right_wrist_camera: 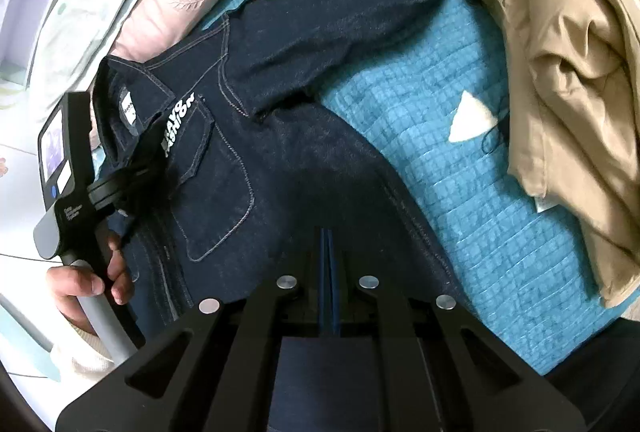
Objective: Fold large clothes
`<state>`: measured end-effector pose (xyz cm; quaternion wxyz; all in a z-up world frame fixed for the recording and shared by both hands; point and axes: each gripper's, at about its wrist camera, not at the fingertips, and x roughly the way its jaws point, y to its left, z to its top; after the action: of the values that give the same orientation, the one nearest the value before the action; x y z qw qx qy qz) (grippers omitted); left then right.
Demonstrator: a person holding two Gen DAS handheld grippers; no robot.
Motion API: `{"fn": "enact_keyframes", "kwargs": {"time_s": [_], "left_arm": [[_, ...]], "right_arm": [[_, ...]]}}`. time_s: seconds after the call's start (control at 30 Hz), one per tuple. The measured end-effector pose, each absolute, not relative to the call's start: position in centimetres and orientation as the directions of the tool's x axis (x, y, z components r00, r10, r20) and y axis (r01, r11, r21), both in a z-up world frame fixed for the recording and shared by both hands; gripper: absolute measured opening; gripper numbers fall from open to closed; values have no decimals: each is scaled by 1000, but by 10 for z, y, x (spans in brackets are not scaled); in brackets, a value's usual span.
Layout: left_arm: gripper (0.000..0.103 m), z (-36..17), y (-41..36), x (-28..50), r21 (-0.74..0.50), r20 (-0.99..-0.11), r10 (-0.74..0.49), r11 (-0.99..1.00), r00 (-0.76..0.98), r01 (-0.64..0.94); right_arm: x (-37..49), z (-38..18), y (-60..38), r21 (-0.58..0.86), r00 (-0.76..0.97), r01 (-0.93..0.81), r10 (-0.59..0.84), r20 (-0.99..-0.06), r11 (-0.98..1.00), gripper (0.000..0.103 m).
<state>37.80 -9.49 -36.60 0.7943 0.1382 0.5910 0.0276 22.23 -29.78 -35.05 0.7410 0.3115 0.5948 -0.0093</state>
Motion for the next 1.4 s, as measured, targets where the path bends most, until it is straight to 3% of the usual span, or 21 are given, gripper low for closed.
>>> {"fn": "enact_keyframes", "kwargs": {"time_s": [0.07,0.1,0.2,0.23,0.43,0.73,0.77,0.97,1.07,1.3,1.4], "left_arm": [[32,-360,-103,378,235,-934,183,962,307,140],[41,-354,-108,376,234,-931,174,959,322,158],[48,-335,-121,369,122,-942,35,961,333,247],[48,-321,-129,363,72,-940,-33,954,339,291],[50,-262,-137,338,46,-896,-122,931,428,362],[49,-220,-24,331,66,-836,-85,965,542,252],[48,-222,-4,332,64,-832,-78,970,549,235],[7,-251,87,336,55,-833,-53,983,551,177],[0,-274,115,338,15,-842,-87,983,532,185],[0,-343,144,346,-82,-843,-167,980,512,184],[0,-361,151,341,-98,-800,-196,975,567,198]], "right_arm": [[220,-348,-298,455,300,388,358,-885,801,4],[219,-346,-298,458,303,393,358,-883,798,4],[213,-335,-303,457,320,402,346,-882,793,4],[210,-332,-305,454,324,403,340,-883,795,4],[205,-294,-308,438,393,407,279,-876,802,4],[248,-234,-224,443,552,206,270,-788,872,4],[255,-232,-212,455,562,174,291,-774,873,4],[297,-233,-118,477,583,2,387,-714,879,4],[320,-249,-74,477,552,-63,429,-715,877,2],[358,-319,0,490,456,-121,487,-745,864,1],[364,-359,16,443,408,-128,454,-792,887,1]]}}
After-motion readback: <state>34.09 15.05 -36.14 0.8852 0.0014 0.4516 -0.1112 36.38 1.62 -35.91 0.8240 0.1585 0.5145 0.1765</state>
